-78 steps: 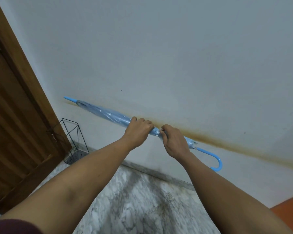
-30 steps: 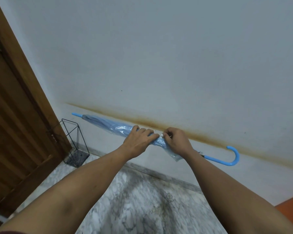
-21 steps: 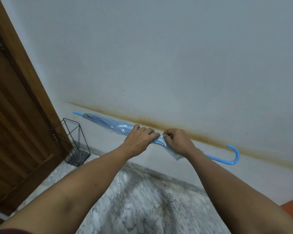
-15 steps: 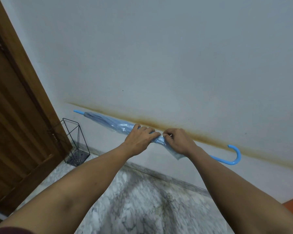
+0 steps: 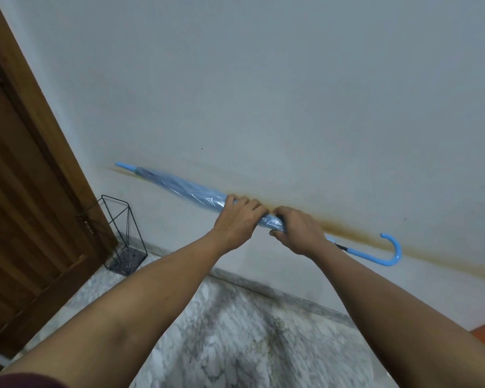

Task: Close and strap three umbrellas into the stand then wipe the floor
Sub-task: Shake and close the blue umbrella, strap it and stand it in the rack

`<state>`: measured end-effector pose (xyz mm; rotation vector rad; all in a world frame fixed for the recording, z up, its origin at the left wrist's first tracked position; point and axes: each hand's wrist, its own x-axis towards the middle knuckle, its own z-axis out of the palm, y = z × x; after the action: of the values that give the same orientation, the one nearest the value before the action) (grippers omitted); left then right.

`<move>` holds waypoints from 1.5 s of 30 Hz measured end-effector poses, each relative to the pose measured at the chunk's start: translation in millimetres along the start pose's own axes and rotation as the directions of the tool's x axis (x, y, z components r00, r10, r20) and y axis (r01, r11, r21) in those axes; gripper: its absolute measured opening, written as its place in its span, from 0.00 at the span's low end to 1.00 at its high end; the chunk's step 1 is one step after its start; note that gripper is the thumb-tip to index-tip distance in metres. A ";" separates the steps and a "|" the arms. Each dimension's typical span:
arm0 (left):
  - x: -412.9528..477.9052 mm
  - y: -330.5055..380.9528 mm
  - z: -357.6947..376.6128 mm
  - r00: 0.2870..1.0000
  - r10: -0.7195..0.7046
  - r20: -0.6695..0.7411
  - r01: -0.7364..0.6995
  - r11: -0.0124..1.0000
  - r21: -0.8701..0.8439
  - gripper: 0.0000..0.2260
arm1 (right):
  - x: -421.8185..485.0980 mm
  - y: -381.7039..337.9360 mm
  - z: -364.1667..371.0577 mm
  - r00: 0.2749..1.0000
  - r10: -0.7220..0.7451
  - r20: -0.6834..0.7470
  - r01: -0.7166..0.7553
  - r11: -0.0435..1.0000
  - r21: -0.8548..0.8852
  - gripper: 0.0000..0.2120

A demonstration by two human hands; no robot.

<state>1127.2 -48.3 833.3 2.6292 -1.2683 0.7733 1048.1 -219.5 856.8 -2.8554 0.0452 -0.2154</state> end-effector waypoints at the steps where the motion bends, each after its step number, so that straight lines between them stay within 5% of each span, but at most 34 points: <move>1: -0.7 -1.2 -0.3 1.000 0.002 -0.024 -0.001 1.000 0.009 0.17 | 0.3 -3.0 -0.2 1.000 0.013 -0.005 -0.013 0.999 0.040 0.18; 6: -5.7 -2.5 0.9 0.996 -0.002 -0.084 0.005 0.999 0.035 0.19 | -0.7 -4.0 0.7 1.000 0.021 -0.016 -0.018 0.979 0.203 0.19; 11: -7.4 -2.4 -1.2 0.993 0.019 -0.121 -0.011 0.997 0.070 0.21 | 4.0 -6.4 -3.7 0.996 0.093 0.005 -0.085 0.888 0.451 0.08; 20: -13.2 -2.7 1.0 1.000 0.011 -0.025 -0.009 0.996 0.092 0.21 | 4.6 -8.7 -3.3 0.983 0.185 0.000 -0.148 0.784 0.602 0.08; 45: -15.1 -4.0 5.3 0.997 -0.078 -0.001 0.078 0.994 0.073 0.20 | 14.7 -10.2 -3.6 0.997 0.079 0.019 -0.081 0.958 0.277 0.10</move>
<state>1124.5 -36.9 821.6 2.7182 -1.1511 0.8201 1062.2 -211.4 865.1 -2.5689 0.1192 -0.1785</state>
